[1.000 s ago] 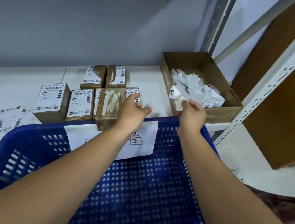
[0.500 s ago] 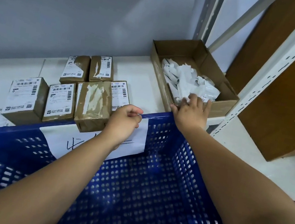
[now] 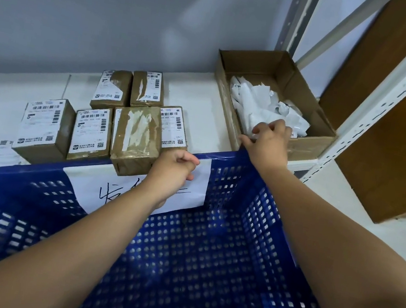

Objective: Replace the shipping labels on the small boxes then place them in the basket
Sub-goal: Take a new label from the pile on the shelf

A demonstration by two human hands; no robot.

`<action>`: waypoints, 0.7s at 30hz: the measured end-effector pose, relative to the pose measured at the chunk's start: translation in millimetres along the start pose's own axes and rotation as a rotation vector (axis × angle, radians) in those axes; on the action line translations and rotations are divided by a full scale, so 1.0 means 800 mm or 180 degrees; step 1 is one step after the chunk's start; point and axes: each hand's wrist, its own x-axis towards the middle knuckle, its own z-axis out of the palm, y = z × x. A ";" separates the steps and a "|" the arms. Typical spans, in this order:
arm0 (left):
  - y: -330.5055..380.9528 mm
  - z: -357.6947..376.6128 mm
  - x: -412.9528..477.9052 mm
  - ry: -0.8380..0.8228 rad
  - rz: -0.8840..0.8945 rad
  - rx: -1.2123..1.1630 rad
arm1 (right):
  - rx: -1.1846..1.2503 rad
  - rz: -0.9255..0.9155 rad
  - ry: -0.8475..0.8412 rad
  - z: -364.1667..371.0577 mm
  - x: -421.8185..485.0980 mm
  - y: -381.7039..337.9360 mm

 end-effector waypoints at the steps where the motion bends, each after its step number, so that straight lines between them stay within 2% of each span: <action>1: 0.001 -0.001 -0.001 -0.0002 0.0016 -0.0007 | -0.0046 0.0024 0.0123 0.000 -0.001 -0.002; 7: 0.007 -0.011 -0.012 0.0088 0.0206 -0.0047 | 0.0496 -0.0035 0.0494 0.006 -0.022 -0.036; 11: 0.013 -0.027 -0.022 0.0443 0.0653 0.0018 | 0.1153 -0.0356 0.0224 0.000 -0.046 -0.077; 17: 0.016 -0.075 -0.045 0.1301 0.1466 0.0740 | 0.1224 -0.1107 -0.0101 -0.009 -0.087 -0.156; 21: -0.001 -0.126 -0.048 0.1696 0.1458 0.1223 | 0.1330 -0.1410 -0.0336 -0.006 -0.112 -0.221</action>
